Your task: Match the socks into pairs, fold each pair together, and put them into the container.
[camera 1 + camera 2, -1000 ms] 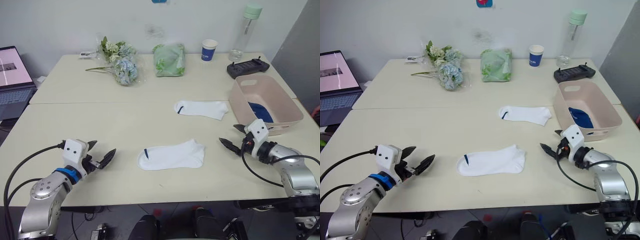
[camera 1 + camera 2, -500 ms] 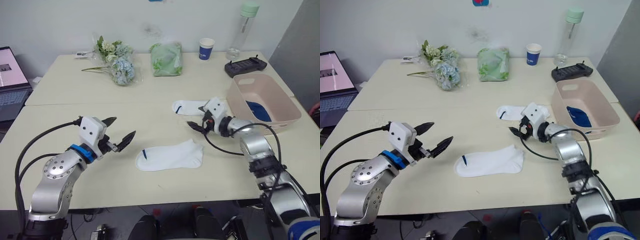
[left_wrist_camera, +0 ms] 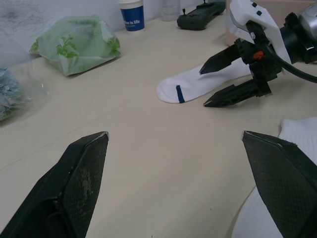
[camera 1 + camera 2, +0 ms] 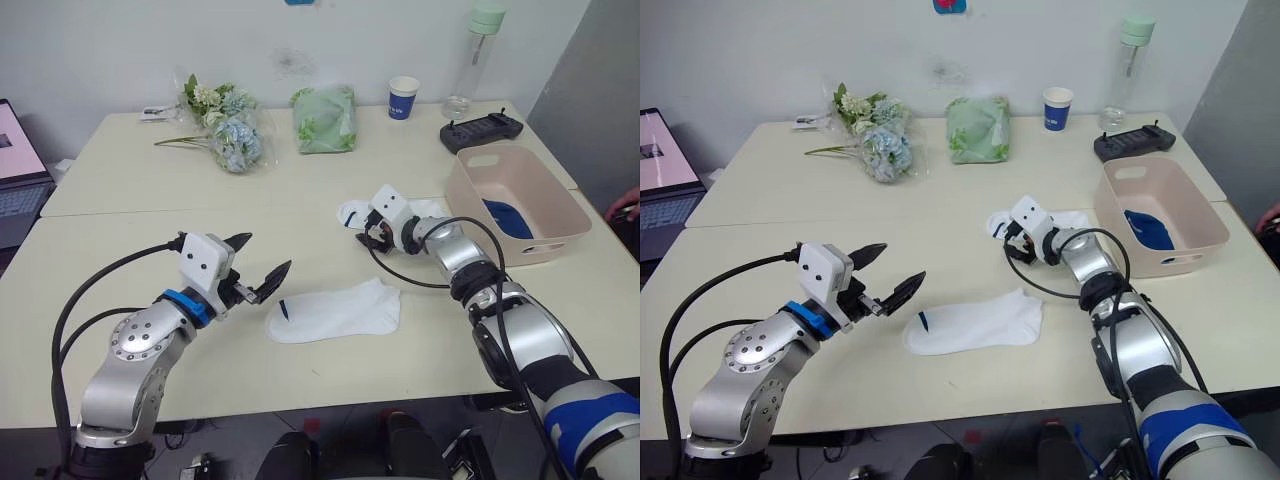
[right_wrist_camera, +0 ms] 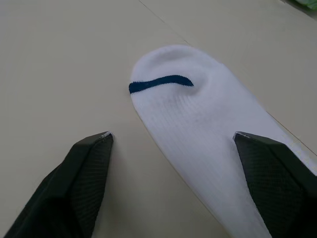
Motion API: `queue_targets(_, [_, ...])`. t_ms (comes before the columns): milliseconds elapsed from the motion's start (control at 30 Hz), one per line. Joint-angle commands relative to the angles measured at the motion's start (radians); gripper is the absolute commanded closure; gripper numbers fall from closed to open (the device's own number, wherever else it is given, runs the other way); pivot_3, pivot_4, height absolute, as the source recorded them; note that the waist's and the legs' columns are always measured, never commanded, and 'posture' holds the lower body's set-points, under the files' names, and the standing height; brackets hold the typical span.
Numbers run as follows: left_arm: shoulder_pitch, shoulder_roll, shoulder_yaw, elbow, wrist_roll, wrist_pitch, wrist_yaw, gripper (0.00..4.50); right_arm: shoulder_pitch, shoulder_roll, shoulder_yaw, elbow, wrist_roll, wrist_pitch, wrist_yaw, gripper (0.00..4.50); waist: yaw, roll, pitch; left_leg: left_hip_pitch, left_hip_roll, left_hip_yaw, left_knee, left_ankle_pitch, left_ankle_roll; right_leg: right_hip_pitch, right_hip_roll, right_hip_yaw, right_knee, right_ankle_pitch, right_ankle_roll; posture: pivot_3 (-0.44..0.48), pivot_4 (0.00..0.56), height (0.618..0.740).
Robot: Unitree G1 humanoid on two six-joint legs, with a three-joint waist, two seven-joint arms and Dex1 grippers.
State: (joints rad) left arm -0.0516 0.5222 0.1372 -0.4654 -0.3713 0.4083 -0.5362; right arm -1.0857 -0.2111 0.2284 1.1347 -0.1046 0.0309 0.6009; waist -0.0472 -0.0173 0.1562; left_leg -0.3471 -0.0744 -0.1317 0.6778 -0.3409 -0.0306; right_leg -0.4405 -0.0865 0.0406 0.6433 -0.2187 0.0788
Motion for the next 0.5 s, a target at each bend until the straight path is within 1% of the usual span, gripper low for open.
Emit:
queue_targets(33, [0.001, -0.001, 0.001, -0.05, 0.001, -0.005, 0.012, 0.0, -0.037, 0.001, -0.04, 0.068, -0.001, 0.014, -0.025, 1.58, 0.0, 0.0, 0.0, 0.0, 0.0, 0.0, 0.0, 0.0, 0.0, 0.0, 0.0, 0.0, 0.0, 0.0, 0.0, 0.0, 0.15, 0.74])
queue_targets(200, [0.013, -0.007, 0.004, -0.059, -0.001, -0.006, 0.02, 0.0, -0.068, -0.001, -0.057, 0.111, -0.009, 0.005, -0.025, 3.3, 0.001, 0.0, 0.0, 0.0, 0.0, 0.0, 0.0, 0.0, 0.0, 0.0, 0.0, 0.0, 0.0, 0.0, 0.0, 0.0, 0.15, 0.74])
queue_targets(300, [0.013, -0.008, 0.001, -0.061, -0.002, -0.006, 0.024, 0.0, -0.077, -0.001, -0.062, 0.122, -0.014, -0.002, -0.026, 4.44, 0.0, 0.0, 0.0, 0.0, 0.0, 0.0, 0.0, 0.0, 0.0, 0.0, 0.0, 0.0, 0.0, 0.0, 0.0, 0.0, 0.15, 0.74])
queue_targets(500, [0.016, -0.004, 0.016, -0.062, -0.012, 0.002, 0.028, 0.0, -0.078, 0.024, -0.056, 0.093, -0.013, -0.038, 0.034, 4.47, -0.004, 0.0, 0.0, 0.0, 0.0, 0.0, 0.0, 0.0, 0.0, -0.001, 0.0, 0.0, 0.0, 0.0, 0.0, 0.0, 0.15, 0.74])
